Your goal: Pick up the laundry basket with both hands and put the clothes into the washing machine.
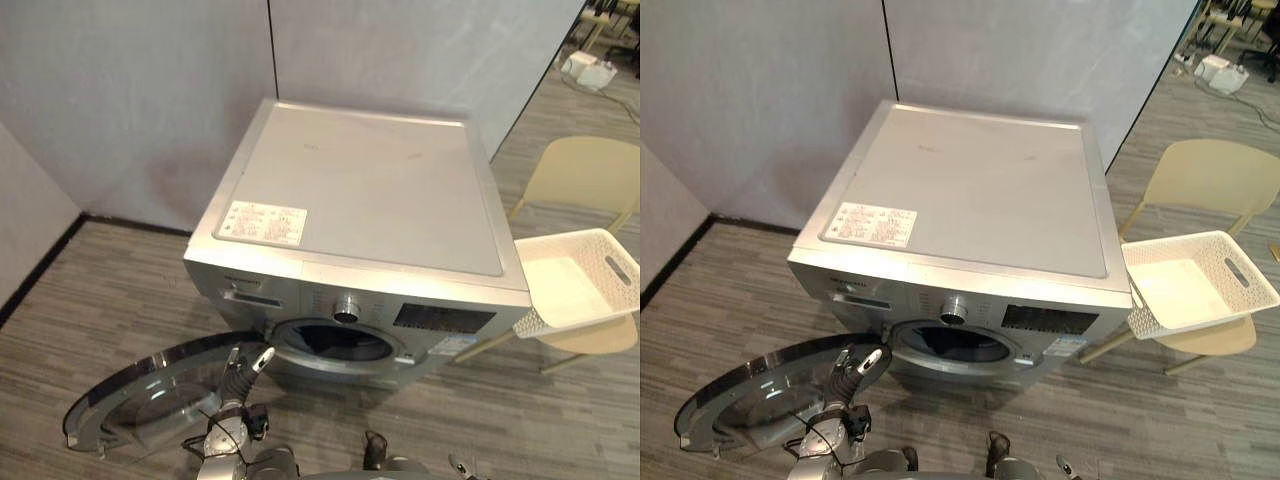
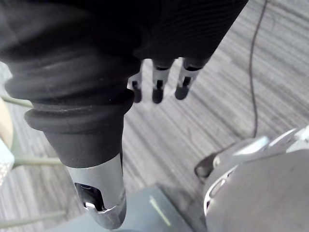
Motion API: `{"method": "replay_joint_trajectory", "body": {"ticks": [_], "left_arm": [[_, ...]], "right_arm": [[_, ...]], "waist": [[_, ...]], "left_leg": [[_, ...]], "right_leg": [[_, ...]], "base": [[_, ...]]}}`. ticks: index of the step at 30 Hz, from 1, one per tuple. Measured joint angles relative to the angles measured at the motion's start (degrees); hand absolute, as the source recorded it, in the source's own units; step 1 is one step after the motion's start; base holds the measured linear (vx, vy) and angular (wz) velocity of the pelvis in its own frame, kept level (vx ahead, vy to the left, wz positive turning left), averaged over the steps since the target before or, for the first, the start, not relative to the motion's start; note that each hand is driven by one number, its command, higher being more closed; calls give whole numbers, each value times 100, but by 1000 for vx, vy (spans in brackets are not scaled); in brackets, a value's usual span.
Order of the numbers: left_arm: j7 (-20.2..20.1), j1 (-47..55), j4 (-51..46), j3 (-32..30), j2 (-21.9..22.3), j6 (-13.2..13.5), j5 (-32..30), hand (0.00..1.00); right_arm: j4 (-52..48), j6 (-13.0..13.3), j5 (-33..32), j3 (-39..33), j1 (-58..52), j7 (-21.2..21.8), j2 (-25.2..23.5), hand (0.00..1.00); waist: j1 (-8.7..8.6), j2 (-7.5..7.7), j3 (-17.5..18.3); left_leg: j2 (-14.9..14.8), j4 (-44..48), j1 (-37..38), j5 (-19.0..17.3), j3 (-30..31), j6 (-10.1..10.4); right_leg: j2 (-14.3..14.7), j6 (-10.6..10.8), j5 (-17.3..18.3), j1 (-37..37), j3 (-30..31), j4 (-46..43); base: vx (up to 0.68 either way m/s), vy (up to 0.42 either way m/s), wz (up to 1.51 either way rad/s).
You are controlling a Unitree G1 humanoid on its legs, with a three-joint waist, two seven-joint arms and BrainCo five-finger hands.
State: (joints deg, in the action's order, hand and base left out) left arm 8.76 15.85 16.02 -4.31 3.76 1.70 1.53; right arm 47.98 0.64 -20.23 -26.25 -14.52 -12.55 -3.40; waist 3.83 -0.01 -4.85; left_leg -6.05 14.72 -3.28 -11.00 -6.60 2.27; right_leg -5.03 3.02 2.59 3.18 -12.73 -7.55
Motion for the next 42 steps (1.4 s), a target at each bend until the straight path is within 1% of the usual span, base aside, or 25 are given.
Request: {"method": "replay_joint_trajectory", "body": {"ticks": [3, 7, 10, 13, 15, 16, 18, 20, 21, 22, 23, 24, 25, 26, 27, 28, 30, 31, 33, 34, 37, 39, 40, 41, 42], "left_arm": [[21, 118, -418, -35, 38, -11, 14, 0], [161, 295, -967, -77, 56, 13, 165, 0], [256, 327, -1371, -74, 58, 56, 405, 0], [311, 469, -2079, -68, 71, 108, 431, 0], [386, 504, -2347, -61, 72, 157, 428, 0], [398, 548, -2514, -73, 76, 176, 429, 0], [398, 548, -2596, -2, 73, 208, 432, 0], [389, 548, -2728, 180, 60, 221, 427, 0], [380, 551, -2774, 239, 58, 245, 419, 0], [376, 564, -2856, 359, 54, 264, 385, 0], [375, 600, -2930, 420, 55, 273, 355, 0], [373, 635, -3001, 408, 57, 304, 327, 0], [380, 625, -3020, 377, 59, 317, 327, 0], [373, 619, -3069, 374, 59, 321, 337, 0], [362, 669, -3180, 408, 54, 322, 339, 0], [349, 796, -3289, 406, 50, 326, 339, 0], [317, 995, -3479, 403, 28, 386, 336, 0], [264, 1021, -3569, 424, 9, 406, 336, 0], [244, 1000, -3641, 428, -138, 524, 325, 0], [244, 1000, -3639, 435, -174, 529, 308, 0], [245, 998, -3613, 488, -172, 540, 245, 0], [245, 1011, -3550, 481, -170, 528, 257, 0], [238, 993, -3545, 469, -217, 523, 257, 0], [202, 976, -3532, 515, -199, 492, 280, 0], [139, 975, -3524, 535, -103, 482, 302, 0]], "right_arm": [[130, -106, 112, 14, 211, -29, -31, 0], [154, -93, 266, 202, 575, -153, -58, 0], [247, -69, 266, 573, 756, -198, -67, 0], [242, -67, 285, 923, 1011, -219, -62, 0], [235, -53, 292, 919, 1207, -232, -53, 0], [205, -27, 293, 944, 1341, -232, -48, 0], [42, 18, 289, 944, 1386, -231, -20, 0], [-283, 128, 291, 931, 1153, -209, 38, 0], [-297, 143, 288, 927, 1115, -206, 70, 0], [-274, 143, 287, 914, 1053, -198, 165, 0], [-174, 137, 287, 882, 1025, -186, 224, 0], [50, 110, 288, 825, 1038, -180, 220, 0], [112, 75, 289, 804, 1014, -178, 139, 0], [191, 37, 289, 781, 960, -184, -13, 0], [389, -38, 286, 840, 975, -170, -84, 0], [449, -101, 284, 855, 965, -155, -86, 0], [424, -86, 281, 849, 931, -184, -112, 0], [359, -69, 281, 844, 928, -200, -139, 0], [300, -79, 281, 888, 929, -220, -135, 0], [281, -84, 281, 890, 940, -221, -136, 0], [238, -106, 257, 915, 849, -232, -133, 0], [226, -106, 260, 925, 852, -236, -133, 0], [181, -106, 262, 940, 845, -235, -139, 0], [61, -105, 259, 904, 806, -252, -133, 0], [-26, -93, 257, 859, 781, -259, -128, 0]], "waist": [[27, 15, 34], [112, 38, 62], [187, 136, 37], [168, 210, 46], [223, 263, 27], [190, 269, -26], [171, 294, -33], [112, 315, -11], [111, 299, -1], [69, 187, 65], [25, 57, 145], [13, 52, 160], [-5, 127, 156], [-1, 213, 139], [23, 241, 92], [31, 280, 103], [40, 381, 142], [38, 383, 137], [168, 424, 108], [169, 428, 103], [161, 374, 0], [164, 303, -81], [133, 445, -146], [127, 381, -173], [132, 237, -179]], "left_leg": [[9, -83, 85, 40, 161, 26], [3, -91, 86, 73, 260, 75], [42, -84, 27, 110, 513, 103], [125, 18, -221, 159, 889, 107], [70, 34, -216, 105, 727, 0], [-226, 767, -381, -71, 355, -231], [-630, 1381, -426, -87, 189, -231], [-1263, 1650, -315, -29, 194, -213], [-1346, 1588, -312, 31, 231, -195], [-1415, 1410, -305, 402, 620, -168], [-1341, 1217, -306, 353, 956, 203], [-1223, 1087, -260, 54, 1065, 632], [-1146, 1032, -288, -45, 1074, 672], [-1055, 1007, -325, -193, 1068, 805], [-997, 1067, -283, -394, 1041, 1031], [-902, 1185, -245, -555, 1029, 962], [-732, 1261, -169, -696, 905, 776], [-681, 1311, -150, -848, 848, 646], [-558, 1597, -263, -1038, 617, 571], [-529, 1649, -319, -1066, 597, 564], [-623, 1788, -601, -1060, 484, 568], [-826, 1817, -679, -1020, 363, 640], [-847, 1812, -693, -984, 359, 593], [-819, 1731, -699, -893, 382, 430], [-866, 1597, -690, -844, 408, 366]], "right_leg": [[3, -12, 39, -183, -138, 49], [20, -34, 75, -260, -263, 53], [-8, -61, 217, -296, -485, -79], [-140, -106, 487, -67, -769, -571], [-297, -157, 512, 8, -845, -673], [-380, -163, 507, -7, -971, -766], [-541, -148, 498, -52, -1067, -875], [-817, 59, 373, -237, -1242, -785], [-861, 135, 328, -256, -1251, -727], [-894, 338, 204, -282, -1290, -555], [-876, 432, 109, -288, -1302, -380], [-849, 463, 55, -303, -1107, -105], [-844, 419, -43, -308, -949, 1], [-882, 351, -266, -331, -852, 110], [-961, 471, -554, -403, -886, 129], [-1067, 546, -741, -494, -925, 115], [-1276, 572, -848, -571, -928, 36], [-1353, 577, -844, -579, -927, 10], [-1538, 670, -758, -447, -934, 41], [-1571, 699, -730, -423, -927, 86], [-1547, 587, -815, -121, -927, 82], [-1365, 313, -813, 41, -890, 104], [-1286, 373, -568, 50, -782, 190], [-1257, 482, -177, 48, -783, 214], [-1211, 392, 63, 63, -787, 101]], "base": [[23, -18, 34], [-6, -27, 20], [-24, -43, 45], [-16, -40, 50], [5, -14, 33], [13, 68, 27], [6, 136, 33], [-4, 278, 45], [16, 393, 44], [12, 360, 38], [-3, 466, 46], [-25, 362, 38], [-44, 402, 45], [-46, 374, 38], [-54, 457, 35], [-36, 389, 18], [-93, 292, 0], [-190, 232, -21], [-204, 138, -41], [-201, 68, -27], [-171, 13, -18], [-132, -38, -40], [-57, -35, -19], [-38, -30, -6], [-18, -45, 5]]}}
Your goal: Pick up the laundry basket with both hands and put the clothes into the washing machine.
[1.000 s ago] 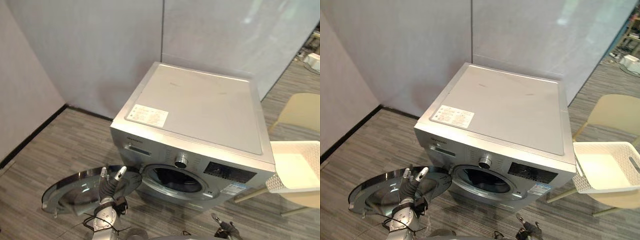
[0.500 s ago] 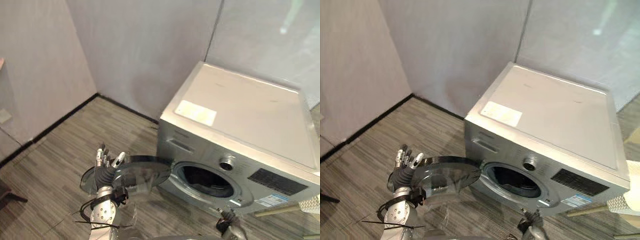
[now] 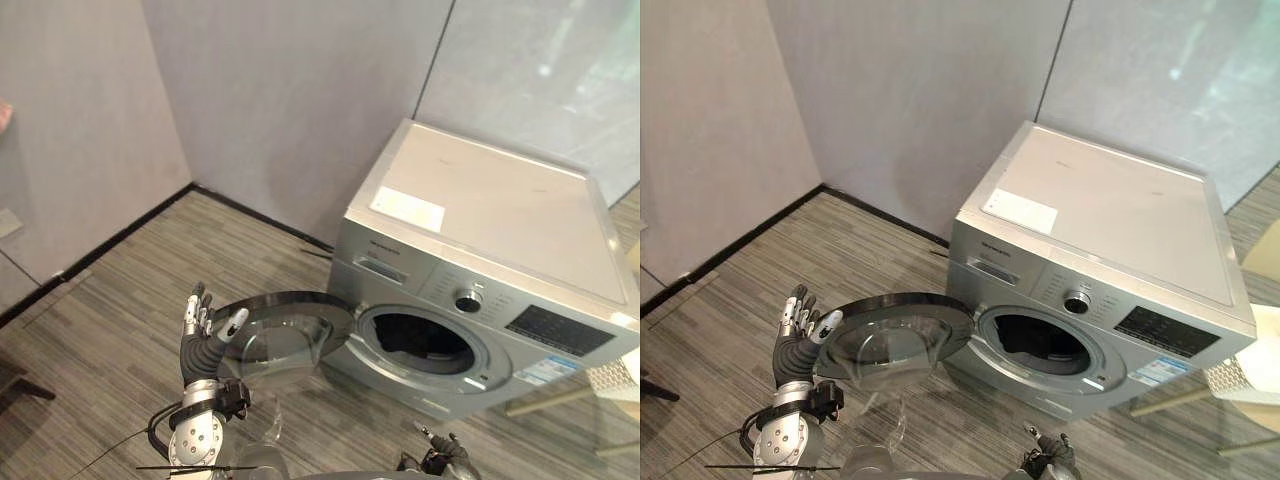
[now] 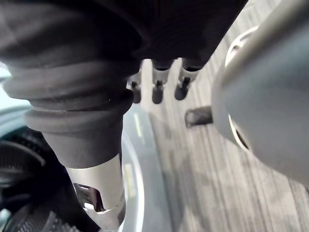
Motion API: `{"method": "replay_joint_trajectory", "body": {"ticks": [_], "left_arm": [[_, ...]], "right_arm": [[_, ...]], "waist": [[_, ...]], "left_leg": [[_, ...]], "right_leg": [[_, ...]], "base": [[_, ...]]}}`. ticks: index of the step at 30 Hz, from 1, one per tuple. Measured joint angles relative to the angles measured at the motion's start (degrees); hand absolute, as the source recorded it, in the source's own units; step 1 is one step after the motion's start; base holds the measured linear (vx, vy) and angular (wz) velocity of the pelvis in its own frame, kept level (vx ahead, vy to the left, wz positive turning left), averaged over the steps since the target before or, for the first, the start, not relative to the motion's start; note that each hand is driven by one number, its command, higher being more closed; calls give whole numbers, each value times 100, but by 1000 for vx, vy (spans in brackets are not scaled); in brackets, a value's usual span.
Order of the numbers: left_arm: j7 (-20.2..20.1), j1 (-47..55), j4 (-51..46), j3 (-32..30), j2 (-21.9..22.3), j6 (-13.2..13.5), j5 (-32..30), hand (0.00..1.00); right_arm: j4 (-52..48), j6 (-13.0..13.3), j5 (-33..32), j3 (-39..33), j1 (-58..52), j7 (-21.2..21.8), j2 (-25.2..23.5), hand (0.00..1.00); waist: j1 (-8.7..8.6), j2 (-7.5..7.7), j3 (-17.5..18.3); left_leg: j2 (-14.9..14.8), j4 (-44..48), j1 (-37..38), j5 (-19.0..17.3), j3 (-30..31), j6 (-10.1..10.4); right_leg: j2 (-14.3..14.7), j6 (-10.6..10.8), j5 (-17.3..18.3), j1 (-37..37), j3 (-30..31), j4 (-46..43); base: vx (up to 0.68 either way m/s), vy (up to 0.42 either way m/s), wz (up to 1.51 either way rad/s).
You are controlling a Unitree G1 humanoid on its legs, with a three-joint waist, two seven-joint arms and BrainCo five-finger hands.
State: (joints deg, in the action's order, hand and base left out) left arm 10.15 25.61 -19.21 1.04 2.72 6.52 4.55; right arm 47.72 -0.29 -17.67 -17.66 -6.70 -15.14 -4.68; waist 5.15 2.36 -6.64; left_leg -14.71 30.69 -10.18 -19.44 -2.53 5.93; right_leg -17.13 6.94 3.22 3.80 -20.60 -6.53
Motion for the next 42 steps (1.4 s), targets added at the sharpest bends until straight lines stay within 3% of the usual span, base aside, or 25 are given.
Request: {"method": "replay_joint_trajectory", "body": {"ticks": [1, 2, 3, 4, 5, 6, 7, 8, 12, 16, 20, 24, 28, 31, 32, 33, 35, 37, 39, 42], "left_arm": [[-16, -60, 21, 0, 196, 4, 25, 0], [-17, -117, 137, 3, 189, -5, 89, 0], [-16, -119, 203, -9, 157, -27, 127, 0], [-19, -139, 284, -8, 157, -112, 153, 0], [-23, -184, 351, -11, 154, -130, 151, 0], [-22, -224, 451, -18, 165, -172, 150, 0], [-20, -222, 484, -14, 169, -193, 149, 0], [-15, -165, 491, -13, 183, -227, 149, 0], [1, -37, 578, 23, 236, -227, 163, 0], [-5, -65, 620, 179, 224, -227, 266, 0], [-21, -87, 689, 328, 186, -227, 265, 0], [-21, -10, 690, 288, 203, -227, 267, 0], [-28, 77, 688, 41, 253, -229, 332, 0], [-140, 312, 666, -85, 303, -232, 334, 0], [-142, 350, 648, -82, 310, -234, 335, 0], [-144, 381, 643, -77, 317, -235, 335, 0], [-135, 383, 625, -77, 320, -240, 335, 0], [-130, 377, 572, -76, 320, -245, 335, 0], [-125, 368, 564, -79, 318, -247, 333, 0], [-126, 364, 563, -62, 315, -255, 329, 0]], "right_arm": [[-144, 5, -25, -28, -8, 16, 50, 0], [-142, -3, -35, 66, -99, 55, 36, 0], [-146, -2, -39, 50, -122, 57, 2, 0], [-246, 7, -47, 54, -107, 63, 0, 0], [-343, 9, -48, 48, -97, 72, 0, 0], [-406, 19, -48, 30, -136, 89, 10, 0], [-409, 19, -42, 27, -145, 92, 7, 0], [-416, 22, -31, -4, -221, 91, 6, 0], [-947, 67, -21, 69, -121, 166, 10, 0], [-1262, 121, -27, 197, -124, 220, 9, 0], [-1272, 164, -28, 318, -419, 291, 34, 0], [-1252, 178, 19, 608, -570, 304, 64, 0], [-1150, 163, 151, 905, -592, 333, 119, 0], [-1036, 143, 257, 913, -615, 295, 84, 0], [-1034, 144, 257, 910, -614, 293, 68, 0], [-1027, 143, 256, 905, -620, 288, 72, 0], [-1025, 131, 257, 913, -629, 290, 63, 0], [-1023, 106, 255, 922, -645, 296, 61, 0], [-1022, 106, 254, 897, -643, 295, 60, 0], [-1022, 108, 253, 895, -618, 286, 58, 0]], "waist": [[-17, -68, -69], [41, 47, -58], [104, 99, -18], [128, 92, 36], [162, 126, 63], [132, 93, 0], [126, 141, 30], [179, 224, 134], [231, 109, 356], [190, 33, 322], [190, -95, 344], [193, -199, 281], [202, -322, 58], [195, -271, 9], [193, -291, 11], [188, -300, 18], [163, -302, 58], [137, -242, 159], [108, -213, 193], [126, -128, 214]], "left_leg": [[-109, -79, 9, 95, -34, 69], [-13, -157, 80, 115, -24, 107], [-7, -210, 127, 121, -59, 110], [-4, -395, 149, 225, -50, 107], [41, -573, 185, 360, -77, 107], [97, -642, 238, 450, -9, 112], [151, -649, 304, 477, 37, 132], [220, -648, 397, 499, 7, 166], [183, -1063, 509, 743, -281, 226], [179, -1498, 676, 1019, -529, 205], [53, -1691, 840, 1207, -538, 41], [45, -1641, 856, 1238, -558, -20], [-63, -995, 546, 997, -372, -421], [-43, -834, 523, 709, -263, -1195], [-43, -832, 511, 699, -255, -1209], [-43, -851, 511, 697, -240, -1202], [-20, -1066, 550, 795, -224, -978], [-3, -1648, 674, 1248, -172, -340], [-1, -1830, 757, 1502, -23, 68], [26, -2008, 842, 1611, 53, 239]], "right_leg": [[118, -195, -93, 324, 279, -1300], [136, -240, -124, 356, 297, -1909], [131, -154, -178, 362, 353, -1900], [226, 142, -388, 303, 560, -1651], [263, 251, -438, 255, 742, -1483], [321, 401, 2, 268, 984, -2074], [354, 389, 193, 195, 1030, -2186], [339, 359, 339, 2, 1047, -1900], [462, 355, 341, -267, 1110, -966], [525, 335, 349, -445, 1142, -295], [710, 191, 295, -640, 1093, -101], [702, 142, 327, -640, 1111, -201], [738, 60, 588, -405, 1098, -792], [734, 40, 797, -360, 1097, -1115], [739, 35, 809, -357, 1099, -1149], [740, 37, 818, -357, 1082, -1176], [717, 36, 817, -348, 1025, -1161], [698, 18, 766, -362, 874, -1103], [699, 20, 750, -376, 711, -1111], [687, 20, 748, -514, 619, -1070]], "base": [[29, -8, 9], [57, 4, 1], [79, 31, 3], [65, 13, 0], [72, -1, 33], [112, -35, 39], [156, -69, 37], [155, -95, 10], [45, -65, -23], [-73, -80, -27], [-100, -79, 5], [-84, -4, 1], [-143, 5, 10], [-94, -29, 7], [-55, -24, 0], [-36, -12, 7], [-1, 0, 14], [80, -8, 33], [82, -22, 35], [69, -8, 20]]}}
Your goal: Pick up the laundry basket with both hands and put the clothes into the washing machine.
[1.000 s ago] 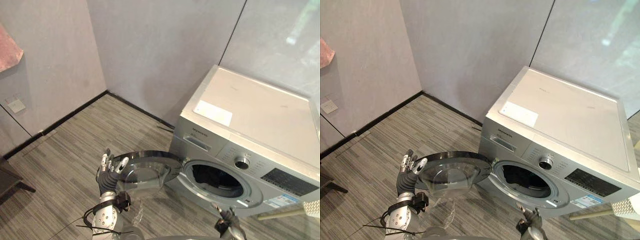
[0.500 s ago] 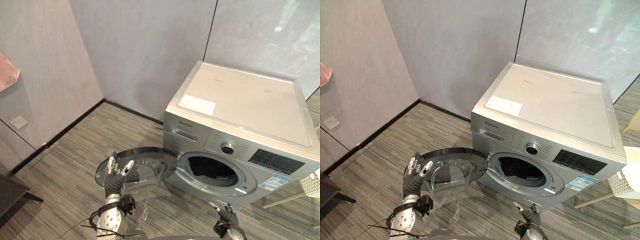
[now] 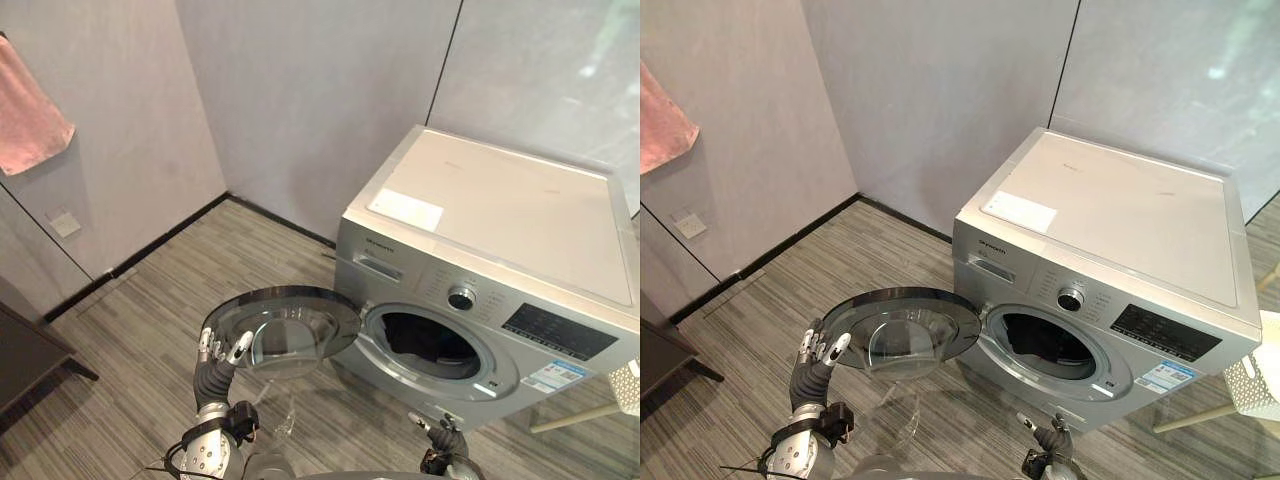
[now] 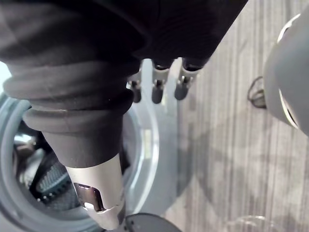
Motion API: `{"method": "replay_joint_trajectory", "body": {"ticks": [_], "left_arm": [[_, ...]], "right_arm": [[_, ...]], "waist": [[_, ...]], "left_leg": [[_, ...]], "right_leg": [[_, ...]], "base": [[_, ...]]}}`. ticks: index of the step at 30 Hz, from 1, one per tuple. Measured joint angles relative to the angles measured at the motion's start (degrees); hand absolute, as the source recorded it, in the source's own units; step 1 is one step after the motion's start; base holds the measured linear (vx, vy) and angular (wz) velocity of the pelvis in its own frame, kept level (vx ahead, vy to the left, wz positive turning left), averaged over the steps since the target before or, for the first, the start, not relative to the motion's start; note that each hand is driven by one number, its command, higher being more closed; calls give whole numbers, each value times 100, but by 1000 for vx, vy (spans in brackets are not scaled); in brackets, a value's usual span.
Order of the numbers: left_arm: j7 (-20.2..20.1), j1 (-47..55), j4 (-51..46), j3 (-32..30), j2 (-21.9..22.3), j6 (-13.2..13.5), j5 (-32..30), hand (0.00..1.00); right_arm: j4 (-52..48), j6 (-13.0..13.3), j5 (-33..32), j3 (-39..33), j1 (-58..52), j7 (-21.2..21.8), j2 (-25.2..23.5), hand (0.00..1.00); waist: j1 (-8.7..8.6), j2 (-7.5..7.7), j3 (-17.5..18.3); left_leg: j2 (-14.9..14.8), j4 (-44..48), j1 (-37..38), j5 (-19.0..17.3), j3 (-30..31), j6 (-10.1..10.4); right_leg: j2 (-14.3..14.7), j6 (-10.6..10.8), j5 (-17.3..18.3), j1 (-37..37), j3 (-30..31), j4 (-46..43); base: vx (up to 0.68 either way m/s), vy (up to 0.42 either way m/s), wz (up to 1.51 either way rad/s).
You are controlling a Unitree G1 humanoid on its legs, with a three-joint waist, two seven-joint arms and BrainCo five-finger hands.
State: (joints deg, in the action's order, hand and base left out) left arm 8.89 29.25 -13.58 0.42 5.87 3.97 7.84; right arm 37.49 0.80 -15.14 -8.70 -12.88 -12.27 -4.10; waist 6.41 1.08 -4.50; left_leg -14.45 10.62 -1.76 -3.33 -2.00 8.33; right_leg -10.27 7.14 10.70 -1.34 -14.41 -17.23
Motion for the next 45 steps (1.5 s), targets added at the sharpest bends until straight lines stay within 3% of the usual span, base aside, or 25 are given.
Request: {"method": "replay_joint_trajectory", "body": {"ticks": [2, 9, 14, 18, 22, 28, 31, 35, 37, 40, 45], "left_arm": [[2, -17, 5, 1, -4, -9, -7, 0], [234, -381, 454, -205, -67, -39, -212, 0], [413, -909, 1348, -905, -171, -157, -464, 0], [628, -1681, 2117, -1686, -387, -253, -457, 0], [791, -2065, 2344, -2076, -605, -339, -456, 0], [1029, -2641, 2622, -2369, -1309, -362, -468, 0], [1029, -3106, 3108, -2364, -1877, -367, -583, 0], [1001, -3885, 4013, -2371, -2483, -360, -572, 0], [983, -4106, 4316, -2365, -2632, -371, -559, 0], [851, -4390, 4615, -2329, -2659, -385, -460, 0], [770, -4499, 5260, -2285, -2527, -326, -1032, 0]], "right_arm": [[1, 3, -10, -68, -14, -20, 0, 0], [415, 6, -55, -165, -87, -25, 1, 0], [629, 8, -48, -377, -34, -16, 0, 0], [898, -13, 4, -507, 32, 1, 2, 0], [1021, -109, 13, -645, 25, 11, 13, 0], [1054, -114, 10, -751, 161, 60, 20, 0], [1050, -106, -2, -747, 245, 141, 19, 0], [1022, -85, -12, -731, 294, 250, 20, 0], [1028, -86, -14, -726, 363, 250, 15, 0], [1044, -85, -61, -723, 404, 249, 14, 0], [1074, -93, -73, -962, 408, 246, 8, 0]], "waist": [[-92, 65, 28], [-97, 82, 58], [-104, 133, 126], [-106, 282, 213], [-127, 345, 212], [-102, 394, 208], [-91, 379, 172], [-78, 504, 20], [-81, 487, -148], [-86, 615, -240], [-93, 645, -304]], "left_leg": [[101, -97, 45, 42, 98, 64], [237, -299, 48, 67, 3, 73], [184, -416, 35, 67, -367, 76], [58, -395, -176, 39, -608, 115], [-72, -343, -376, -16, -682, 185], [-381, 46, -902, -169, -680, 304], [-562, 155, -1131, -168, -655, 305], [-705, 268, -1448, -221, -605, 295], [-765, 333, -1508, -237, -595, 320], [-773, 357, -1653, -235, -543, 321], [-758, 356, -1602, -202, -550, 306]], "right_leg": [[-86, 26, 5, -118, -156, 115], [-190, 153, -137, -189, -134, 428], [-101, 164, -454, -117, 152, 880], [46, 121, -683, 170, 382, 1189], [192, 51, -790, 340, 523, 1347], [467, -101, -932, 740, 650, 1367], [653, -186, -1251, 911, 699, 1450], [795, -216, -1629, 1185, 815, 1562], [855, -217, -1778, 1241, 844, 1597], [894, -215, -1984, 1338, 882, 1740], [906, -199, -2071, 1360, 992, 1766]], "base": [[3, 24, 30], [-1, 42, 1], [54, 28, -35], [60, -4, -32], [27, -29, -22], [-3, -38, -15], [-59, -8, -13], [-120, 14, -12], [-110, 5, -16], [-133, -6, -13], [-65, -8, -11]]}}
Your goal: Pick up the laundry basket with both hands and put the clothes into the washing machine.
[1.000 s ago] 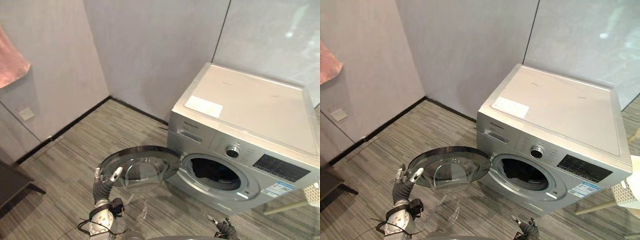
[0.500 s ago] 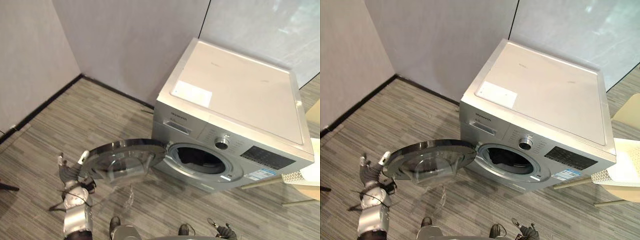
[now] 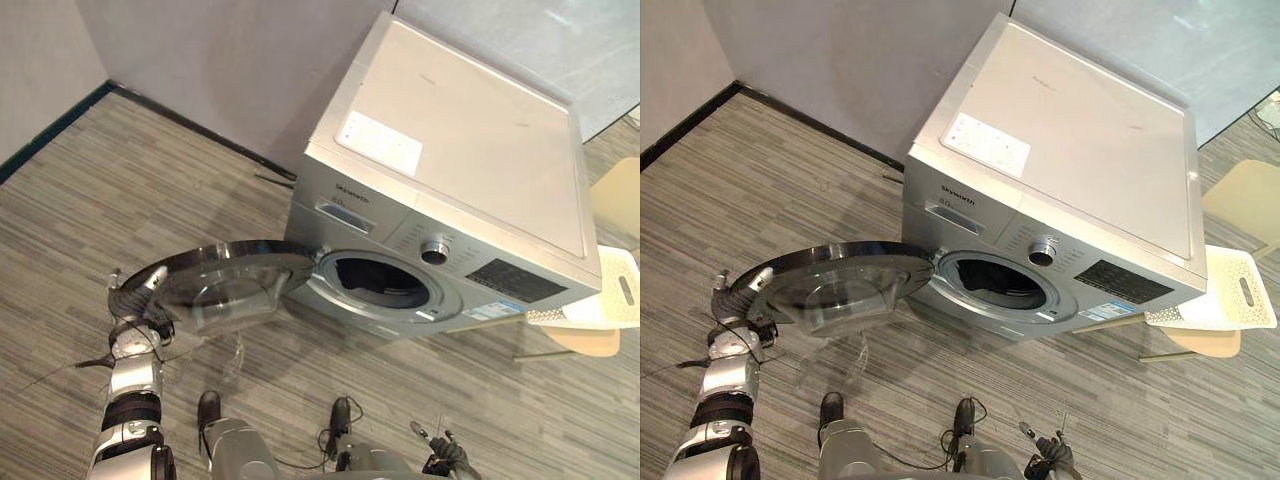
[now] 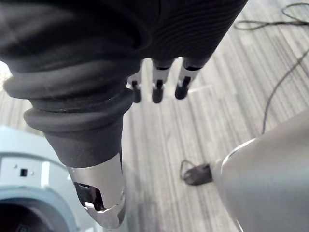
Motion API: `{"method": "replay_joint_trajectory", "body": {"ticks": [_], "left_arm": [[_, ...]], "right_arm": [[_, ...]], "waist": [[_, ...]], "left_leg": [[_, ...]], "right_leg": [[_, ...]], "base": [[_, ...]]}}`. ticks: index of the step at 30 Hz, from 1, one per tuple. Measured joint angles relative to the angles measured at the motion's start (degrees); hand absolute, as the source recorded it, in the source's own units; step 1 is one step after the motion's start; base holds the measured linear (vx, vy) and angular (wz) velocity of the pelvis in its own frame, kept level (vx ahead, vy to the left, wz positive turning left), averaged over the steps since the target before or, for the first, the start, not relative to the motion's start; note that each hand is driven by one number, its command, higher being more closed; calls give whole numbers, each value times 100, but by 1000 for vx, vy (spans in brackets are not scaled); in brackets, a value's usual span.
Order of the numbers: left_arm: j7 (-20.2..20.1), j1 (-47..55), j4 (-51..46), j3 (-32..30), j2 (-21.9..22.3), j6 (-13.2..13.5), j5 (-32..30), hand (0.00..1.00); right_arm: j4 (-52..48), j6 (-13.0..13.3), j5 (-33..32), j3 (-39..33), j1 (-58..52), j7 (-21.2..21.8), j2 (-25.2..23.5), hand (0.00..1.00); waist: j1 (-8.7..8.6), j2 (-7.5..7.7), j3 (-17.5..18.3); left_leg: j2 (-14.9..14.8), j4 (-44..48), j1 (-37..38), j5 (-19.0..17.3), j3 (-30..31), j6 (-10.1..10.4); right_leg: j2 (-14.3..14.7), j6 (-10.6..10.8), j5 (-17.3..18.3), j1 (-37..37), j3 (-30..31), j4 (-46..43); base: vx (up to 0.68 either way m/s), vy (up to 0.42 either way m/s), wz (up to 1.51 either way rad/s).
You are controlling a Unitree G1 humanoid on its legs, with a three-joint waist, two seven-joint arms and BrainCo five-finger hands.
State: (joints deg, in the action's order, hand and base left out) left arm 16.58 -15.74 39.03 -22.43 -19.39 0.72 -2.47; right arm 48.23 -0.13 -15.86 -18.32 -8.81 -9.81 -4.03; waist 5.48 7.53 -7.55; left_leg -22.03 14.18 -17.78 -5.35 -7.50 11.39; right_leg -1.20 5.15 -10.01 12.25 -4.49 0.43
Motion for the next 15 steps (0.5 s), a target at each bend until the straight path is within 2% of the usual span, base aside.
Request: {"method": "replay_joint_trajectory", "body": {"ticks": [1, 3, 6, 8, 9, 12, 15], "left_arm": [[-24, 20, 135, 1, 97, 35, -53, 0], [-24, 287, 314, -26, 431, 193, -55, 0], [-29, 802, 507, -25, 798, 301, -37, 0], [-85, 1026, 675, 12, 932, 308, -40, 0], [-161, 1134, 838, 127, 992, 307, -40, 0], [-375, 1443, 1248, 491, 1127, 220, -49, 0], [-563, 1625, 1568, 1343, 1270, -134, -98, 0]], "right_arm": [[12, -9, 1, -76, 1, 2, -1, 0], [85, -36, 5, -296, 56, 3, -8, 0], [268, -71, 25, -524, 206, 3, -5, 0], [270, -120, 33, -556, 227, 5, -15, 0], [302, -142, 62, -634, 249, 7, -2, 0], [448, -149, 71, -818, 284, 12, 11, 0], [689, -152, 69, -840, 290, 13, 74, 0]], "waist": [[9, -10, -7], [13, -168, -107], [16, -300, -116], [13, -270, -87], [6, -296, -70], [6, -392, 5], [-38, -395, 112]], "left_leg": [[20, -8, 40, -5, -38, 8], [125, -68, 221, -7, -79, 10], [336, -404, 565, -7, -88, 10], [510, -550, 704, 11, -78, 11], [590, -622, 804, 77, -45, 28], [680, -1038, 1074, 283, -40, 1], [891, -1410, 1280, 517, -40, -111]], "right_leg": [[-23, 0, 0, -17, 4, 0], [-109, -1, 0, -119, 18, -1], [-216, 2, 9, -262, 93, 33], [-348, 75, 259, -342, 125, 67], [-413, 116, 502, -381, 115, 75], [-437, 157, 597, -419, 128, 54], [-601, 270, 653, -486, 127, 61]], "base": [[-48, 0, -4], [-87, 18, -7], [-60, 16, -11], [-17, -2, 0], [13, -39, 7], [8, -28, 1], [24, 38, 11]]}}
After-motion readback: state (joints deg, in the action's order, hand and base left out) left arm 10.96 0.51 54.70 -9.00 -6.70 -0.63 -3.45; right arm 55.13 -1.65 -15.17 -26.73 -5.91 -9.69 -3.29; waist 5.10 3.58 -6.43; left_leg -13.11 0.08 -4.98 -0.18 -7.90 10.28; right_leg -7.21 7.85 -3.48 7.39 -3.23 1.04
